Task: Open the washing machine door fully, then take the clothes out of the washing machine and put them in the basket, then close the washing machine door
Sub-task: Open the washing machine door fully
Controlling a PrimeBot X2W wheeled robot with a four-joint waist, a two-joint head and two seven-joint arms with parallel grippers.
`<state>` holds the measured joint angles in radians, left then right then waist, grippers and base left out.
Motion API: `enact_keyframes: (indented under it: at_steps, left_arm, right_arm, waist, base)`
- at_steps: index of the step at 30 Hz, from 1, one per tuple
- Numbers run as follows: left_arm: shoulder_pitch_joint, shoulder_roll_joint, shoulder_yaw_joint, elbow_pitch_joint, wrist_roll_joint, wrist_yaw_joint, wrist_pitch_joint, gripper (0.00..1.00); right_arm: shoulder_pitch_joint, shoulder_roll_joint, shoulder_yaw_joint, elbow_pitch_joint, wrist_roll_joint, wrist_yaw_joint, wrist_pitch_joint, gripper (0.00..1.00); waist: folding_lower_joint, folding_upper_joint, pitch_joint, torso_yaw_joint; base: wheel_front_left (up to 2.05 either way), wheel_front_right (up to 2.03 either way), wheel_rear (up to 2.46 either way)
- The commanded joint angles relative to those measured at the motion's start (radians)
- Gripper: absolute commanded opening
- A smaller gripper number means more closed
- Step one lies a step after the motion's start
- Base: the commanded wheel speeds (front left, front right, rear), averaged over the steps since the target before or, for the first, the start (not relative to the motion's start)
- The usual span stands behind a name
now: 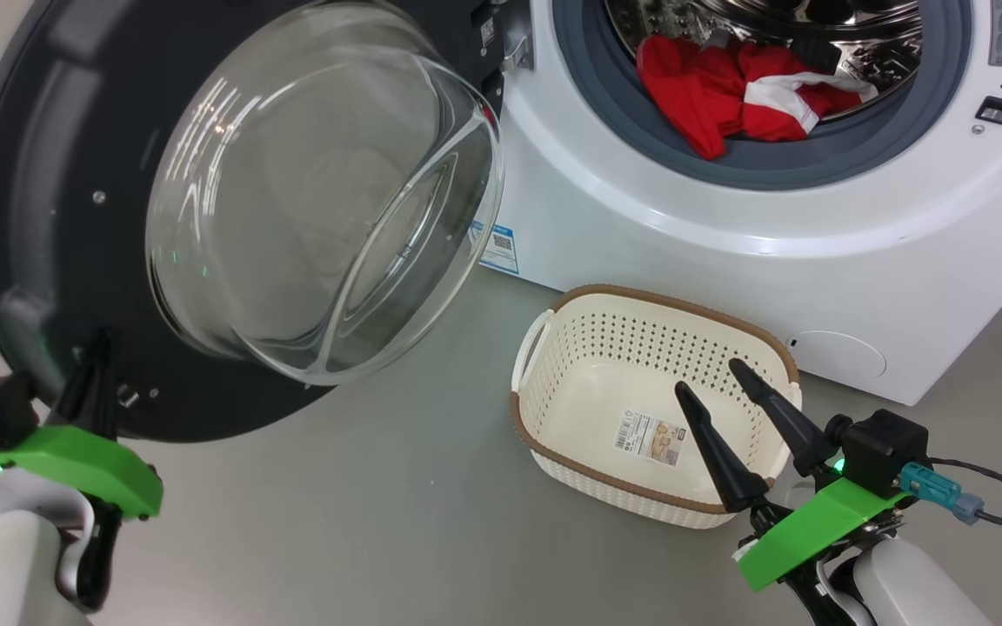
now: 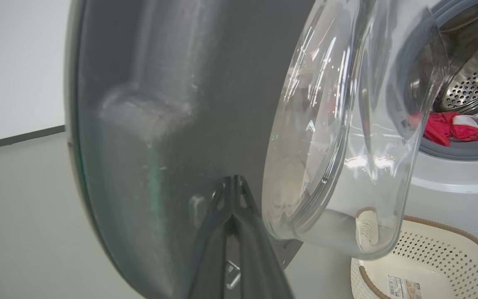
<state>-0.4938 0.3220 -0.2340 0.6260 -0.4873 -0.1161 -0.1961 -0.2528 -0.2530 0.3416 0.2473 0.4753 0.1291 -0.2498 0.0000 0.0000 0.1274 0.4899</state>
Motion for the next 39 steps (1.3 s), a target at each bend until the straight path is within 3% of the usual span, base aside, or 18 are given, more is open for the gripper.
enact_keyframes:
  at_steps: [1,7,8,9,11,12,13,39]
  left_arm:
    - [0.001,0.042,0.033,-0.037,-0.008,0.014,-0.013,0.0]
    - [0.04,0.035,0.026,-0.085,-0.013,0.022,-0.014,0.0]
    - [0.047,0.034,0.025,-0.098,-0.014,0.024,-0.015,0.06]
    - [0.055,0.033,0.023,-0.11,-0.014,0.027,-0.015,0.25]
    - [0.07,0.031,0.021,-0.132,-0.014,0.035,-0.014,0.48]
    - [0.077,0.029,0.02,-0.144,-0.014,0.039,-0.013,0.95]
    - [0.084,0.028,0.019,-0.155,-0.014,0.043,-0.014,1.0]
    - [0.229,0.007,-0.019,-0.517,-0.001,0.154,0.034,1.0]
  right_arm:
    - [-0.024,0.004,0.015,-0.026,0.003,0.002,-0.012,1.0]
    - [-0.021,0.005,0.015,-0.028,0.002,0.002,-0.012,1.0]
    - [-0.02,0.004,0.013,-0.029,0.002,0.002,-0.012,1.0]
    - [-0.019,0.003,0.012,-0.029,0.002,0.002,-0.012,1.0]
    - [-0.018,0.001,0.012,-0.03,0.002,0.002,-0.012,1.0]
    - [-0.017,0.001,0.011,-0.03,0.002,0.002,-0.012,1.0]
    - [-0.017,0.0,0.011,-0.03,0.001,0.002,-0.012,1.0]
    - [-0.031,0.0,-0.012,-0.069,-0.019,0.002,-0.012,1.0]
  waist:
    - [0.0,0.0,-0.003,-0.004]
    - [0.0,0.0,-0.014,-0.02]
    - [0.0,0.0,-0.016,-0.024]
    - [0.0,0.0,-0.017,-0.027]
    - [0.0,0.0,-0.019,-0.034]
    - [0.0,0.0,-0.02,-0.037]
    - [0.0,0.0,-0.02,-0.041]
    - [0.0,0.0,-0.024,-0.206]
  base:
    - [0.0,0.0,0.0]
    - [0.0,0.0,0.0]
    - [0.0,0.0,0.0]
    - [0.0,0.0,0.0]
    - [0.0,0.0,0.0]
    - [0.0,0.0,0.0]
    - [0.0,0.0,0.0]
    - [0.0,0.0,0.0]
